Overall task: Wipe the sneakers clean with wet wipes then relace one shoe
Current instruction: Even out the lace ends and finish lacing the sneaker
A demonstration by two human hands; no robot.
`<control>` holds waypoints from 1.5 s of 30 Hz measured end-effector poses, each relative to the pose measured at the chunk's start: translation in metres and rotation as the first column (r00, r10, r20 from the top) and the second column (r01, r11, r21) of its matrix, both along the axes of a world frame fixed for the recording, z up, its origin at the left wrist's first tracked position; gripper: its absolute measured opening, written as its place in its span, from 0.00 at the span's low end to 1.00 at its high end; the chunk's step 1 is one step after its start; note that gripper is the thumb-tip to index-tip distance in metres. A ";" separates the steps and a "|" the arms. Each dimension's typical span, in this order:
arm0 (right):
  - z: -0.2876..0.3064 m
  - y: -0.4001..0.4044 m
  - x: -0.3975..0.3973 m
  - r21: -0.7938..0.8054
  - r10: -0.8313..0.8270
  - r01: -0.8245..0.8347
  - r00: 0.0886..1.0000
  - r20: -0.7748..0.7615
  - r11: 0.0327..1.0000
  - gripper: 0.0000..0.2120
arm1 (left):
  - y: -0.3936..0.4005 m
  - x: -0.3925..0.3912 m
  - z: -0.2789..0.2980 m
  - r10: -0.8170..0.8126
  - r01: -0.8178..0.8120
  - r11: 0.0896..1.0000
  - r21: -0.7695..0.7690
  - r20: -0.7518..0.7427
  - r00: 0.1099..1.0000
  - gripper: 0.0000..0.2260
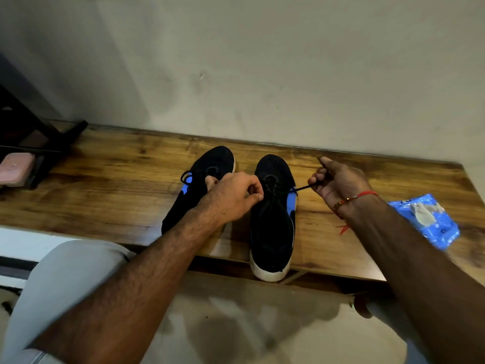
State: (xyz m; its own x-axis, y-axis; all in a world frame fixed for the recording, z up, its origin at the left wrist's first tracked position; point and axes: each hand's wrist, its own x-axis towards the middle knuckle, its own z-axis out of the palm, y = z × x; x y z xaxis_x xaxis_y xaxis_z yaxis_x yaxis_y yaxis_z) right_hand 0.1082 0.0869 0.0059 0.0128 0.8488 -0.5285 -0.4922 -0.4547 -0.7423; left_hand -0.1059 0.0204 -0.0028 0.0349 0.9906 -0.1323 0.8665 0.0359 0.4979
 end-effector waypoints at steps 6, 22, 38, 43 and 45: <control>-0.015 -0.006 0.000 0.186 0.312 -0.581 0.647 0.695 0.792 0.03 | 0.001 0.004 -0.003 0.027 -0.037 0.995 0.089 0.108 0.994 0.06; -0.009 -0.013 -0.007 0.041 0.173 -0.889 0.134 0.976 0.455 0.04 | -0.006 0.017 -0.003 0.100 -0.106 0.994 0.014 0.222 0.970 0.05; -0.011 -0.017 -0.018 0.020 0.157 -0.884 0.105 0.982 0.468 0.05 | -0.012 0.021 -0.010 0.118 -0.145 0.986 0.080 0.277 0.954 0.03; -0.010 -0.017 -0.018 -0.003 0.185 -0.866 0.104 0.977 0.499 0.06 | -0.013 0.021 -0.009 0.128 -0.156 0.984 0.081 0.275 0.953 0.03; -0.010 -0.015 -0.017 -0.018 0.195 -0.861 0.094 0.976 0.508 0.06 | -0.013 0.022 -0.009 0.125 -0.154 0.984 0.088 0.272 0.954 0.03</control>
State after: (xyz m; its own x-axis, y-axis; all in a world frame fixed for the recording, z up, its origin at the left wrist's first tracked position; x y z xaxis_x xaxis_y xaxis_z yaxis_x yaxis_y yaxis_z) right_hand 0.0911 0.0715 -0.0042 -0.4656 0.8773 -0.1169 0.7161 0.2957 -0.6323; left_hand -0.0836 0.0074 -0.0118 -0.0849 0.9959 -0.0305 0.6937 0.0810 0.7157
